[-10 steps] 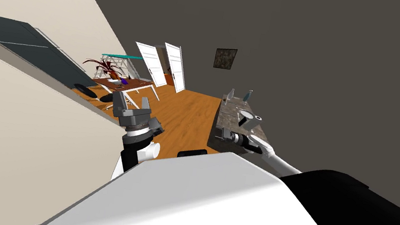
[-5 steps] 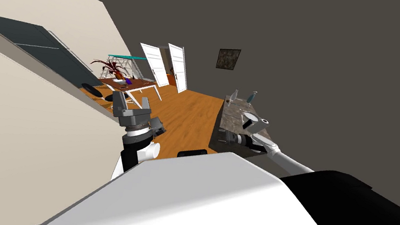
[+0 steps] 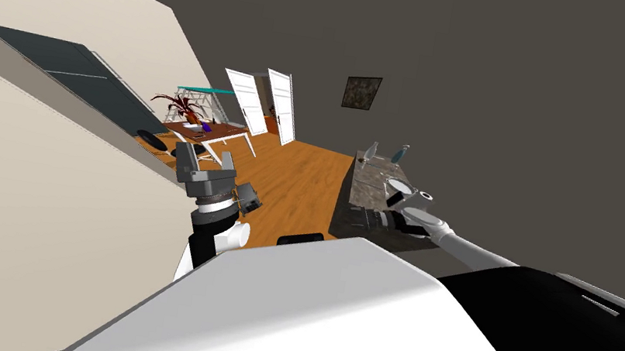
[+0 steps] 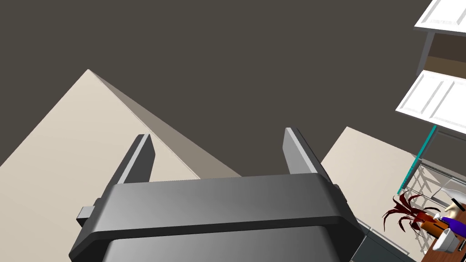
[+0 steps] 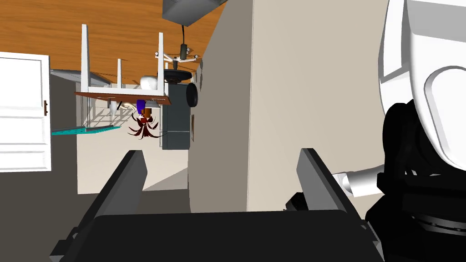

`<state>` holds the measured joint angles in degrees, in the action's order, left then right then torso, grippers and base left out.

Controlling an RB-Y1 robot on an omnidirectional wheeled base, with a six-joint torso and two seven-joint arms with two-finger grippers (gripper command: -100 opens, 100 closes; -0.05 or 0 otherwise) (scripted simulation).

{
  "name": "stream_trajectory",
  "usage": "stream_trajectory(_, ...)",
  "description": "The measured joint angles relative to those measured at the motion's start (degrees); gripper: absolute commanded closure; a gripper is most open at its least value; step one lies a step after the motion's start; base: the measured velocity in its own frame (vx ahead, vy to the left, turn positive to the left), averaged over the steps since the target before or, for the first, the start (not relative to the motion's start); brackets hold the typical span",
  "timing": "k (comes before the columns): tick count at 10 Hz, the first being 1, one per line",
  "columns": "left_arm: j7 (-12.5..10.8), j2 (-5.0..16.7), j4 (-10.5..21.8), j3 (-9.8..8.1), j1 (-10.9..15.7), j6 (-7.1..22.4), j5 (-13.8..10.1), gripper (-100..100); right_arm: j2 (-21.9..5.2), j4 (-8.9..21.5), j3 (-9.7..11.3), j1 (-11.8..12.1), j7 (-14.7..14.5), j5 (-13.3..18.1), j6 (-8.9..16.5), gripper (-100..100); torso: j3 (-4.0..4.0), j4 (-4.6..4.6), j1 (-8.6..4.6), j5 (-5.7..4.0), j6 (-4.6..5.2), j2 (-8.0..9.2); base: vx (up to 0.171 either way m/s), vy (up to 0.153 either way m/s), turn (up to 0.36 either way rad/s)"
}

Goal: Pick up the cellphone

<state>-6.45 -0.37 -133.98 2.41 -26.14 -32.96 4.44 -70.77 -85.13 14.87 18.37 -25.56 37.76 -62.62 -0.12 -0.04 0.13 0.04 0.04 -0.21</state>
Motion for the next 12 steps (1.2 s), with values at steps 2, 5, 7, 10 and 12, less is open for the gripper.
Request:
stream_trajectory(2,0.0,0.0,0.0,0.00,0.0,0.0,0.0,0,-1.8,4.2,1.8,-1.5,-1.0,2.2,-0.9,-100,-0.02,-0.01,-0.02,-0.02,-0.02,-0.04,0.076,0.031,0.050)
stream_trajectory(5,0.0,0.0,0.0,0.00,0.0,0.0,0.0,0,-6.0,8.1,2.2,-0.8,-2.4,3.6,-2.0,-100,0.00,-0.01,0.00,-0.01,0.01,0.01,0.079,0.037,0.040)
stream_trajectory(7,0.0,0.0,0.0,0.00,0.0,0.0,0.0,0,-8.1,11.4,3.5,-1.7,-3.0,5.4,-2.6,-100,-0.02,-0.01,-0.04,-0.03,0.01,-0.02,0.079,0.030,0.032)
stream_trajectory(10,0.0,0.0,0.0,0.00,0.0,0.0,0.0,0,-12.1,14.4,4.6,-1.3,-4.0,7.5,-2.8,-100,-0.01,0.00,-0.05,-0.02,0.00,-0.01,0.067,0.018,0.028)
stream_trajectory(12,0.0,0.0,0.0,0.00,0.0,0.0,0.0,0,-13.3,17.1,5.0,-1.8,-4.6,8.0,-3.7,-100,0.07,0.02,-0.09,-0.04,0.02,0.14,0.040,0.011,0.012)
